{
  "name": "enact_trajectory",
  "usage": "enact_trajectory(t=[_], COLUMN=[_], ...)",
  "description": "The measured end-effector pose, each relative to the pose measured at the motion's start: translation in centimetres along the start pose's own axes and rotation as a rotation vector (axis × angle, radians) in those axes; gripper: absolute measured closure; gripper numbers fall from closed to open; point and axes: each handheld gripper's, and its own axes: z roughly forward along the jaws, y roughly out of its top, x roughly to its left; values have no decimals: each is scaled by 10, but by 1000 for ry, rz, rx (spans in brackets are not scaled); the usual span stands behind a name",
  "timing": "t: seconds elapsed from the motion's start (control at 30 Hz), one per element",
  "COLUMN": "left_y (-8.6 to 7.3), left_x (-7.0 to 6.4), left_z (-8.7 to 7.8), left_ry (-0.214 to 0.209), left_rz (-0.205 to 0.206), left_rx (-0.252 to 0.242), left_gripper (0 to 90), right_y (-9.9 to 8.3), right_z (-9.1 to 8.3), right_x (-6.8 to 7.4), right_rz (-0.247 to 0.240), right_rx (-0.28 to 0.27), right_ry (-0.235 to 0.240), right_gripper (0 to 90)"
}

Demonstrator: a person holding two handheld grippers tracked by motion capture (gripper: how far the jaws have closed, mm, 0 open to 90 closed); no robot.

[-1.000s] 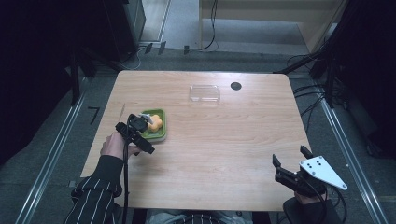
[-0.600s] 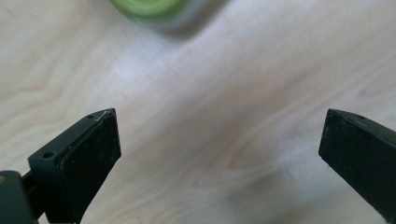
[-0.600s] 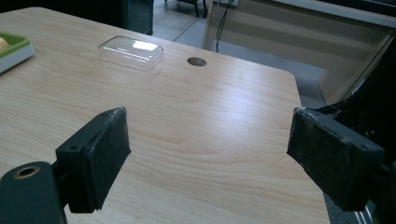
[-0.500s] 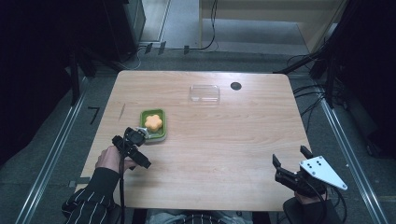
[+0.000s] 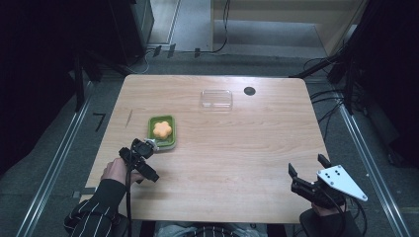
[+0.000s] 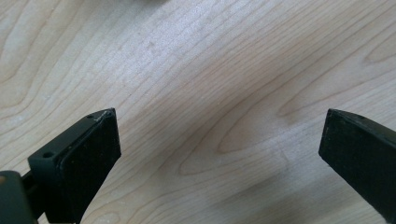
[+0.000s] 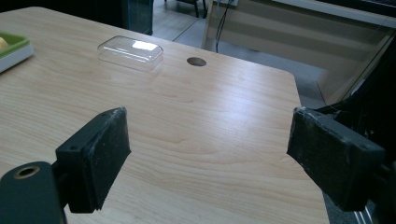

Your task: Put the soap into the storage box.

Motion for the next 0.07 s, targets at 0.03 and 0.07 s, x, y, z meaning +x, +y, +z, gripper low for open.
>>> enact_trajectory(t=[0.03,0.07], left_y=[0,1], left_x=[0,1], left_z=[1,2], left_ry=[0,-3], left_rz=[1,5], left_rx=[6,8], left_gripper=[0,0], right_y=[0,0], right_z=[0,0], right_x=[0,0], right_rz=[2,1], right_rx=[0,-1], right_ry=[-1,-3], right_gripper=[133,133])
